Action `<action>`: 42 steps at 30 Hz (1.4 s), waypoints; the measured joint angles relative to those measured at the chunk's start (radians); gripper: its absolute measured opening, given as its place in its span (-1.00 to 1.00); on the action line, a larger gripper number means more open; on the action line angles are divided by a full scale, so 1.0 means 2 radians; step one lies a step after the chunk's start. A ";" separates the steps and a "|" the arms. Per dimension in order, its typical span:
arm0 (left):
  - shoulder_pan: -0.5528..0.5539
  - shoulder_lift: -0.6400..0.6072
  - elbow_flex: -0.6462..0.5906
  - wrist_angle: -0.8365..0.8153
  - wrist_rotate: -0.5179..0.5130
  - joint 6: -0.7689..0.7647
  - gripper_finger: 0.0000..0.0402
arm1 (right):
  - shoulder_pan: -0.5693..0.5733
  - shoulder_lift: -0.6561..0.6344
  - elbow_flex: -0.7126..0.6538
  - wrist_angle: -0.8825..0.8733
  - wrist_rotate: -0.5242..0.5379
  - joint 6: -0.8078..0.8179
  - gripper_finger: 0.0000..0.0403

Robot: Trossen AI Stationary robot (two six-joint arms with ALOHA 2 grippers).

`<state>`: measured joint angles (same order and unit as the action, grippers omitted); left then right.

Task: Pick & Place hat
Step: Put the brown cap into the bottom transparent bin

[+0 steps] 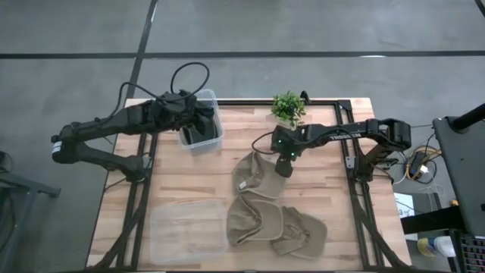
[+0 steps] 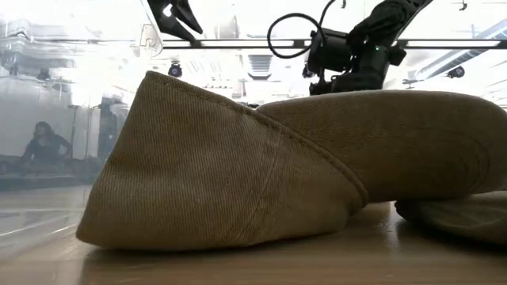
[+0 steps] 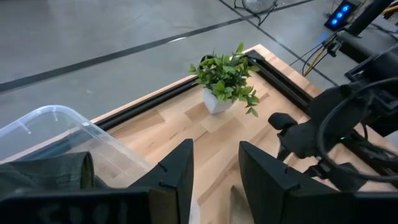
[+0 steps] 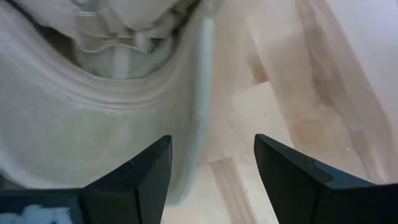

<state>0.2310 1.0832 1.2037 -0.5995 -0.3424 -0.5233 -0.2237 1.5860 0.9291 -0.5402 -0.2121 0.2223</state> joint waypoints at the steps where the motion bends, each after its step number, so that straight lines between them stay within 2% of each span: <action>1: 0.000 0.000 -0.001 -0.001 0.000 0.000 -0.41 | 0.000 0.000 0.000 0.002 -0.002 -0.001 0.10; 4: 0.000 0.000 -0.002 0.004 0.000 0.000 -0.41 | 0.000 0.000 0.000 0.002 -0.007 -0.005 0.09; 8: 0.000 0.000 -0.007 0.008 0.000 0.000 -0.41 | 0.000 0.000 0.000 0.005 -0.041 -0.007 0.04; 23: 0.000 -0.001 -0.008 0.012 0.000 -0.003 -0.41 | 0.005 0.000 -0.002 0.025 -0.038 0.001 -0.32; 37: 0.000 -0.001 -0.008 0.012 0.000 -0.003 -0.41 | 0.005 0.000 -0.041 0.046 -0.037 0.013 -0.20; 42: 0.000 -0.001 -0.008 0.012 0.000 -0.003 -0.41 | 0.005 0.000 -0.043 0.068 -0.039 0.007 -0.28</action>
<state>0.2310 1.0821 1.1877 -0.5758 -0.3424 -0.5293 -0.2138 1.5860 0.8433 -0.4044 -0.2898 0.2359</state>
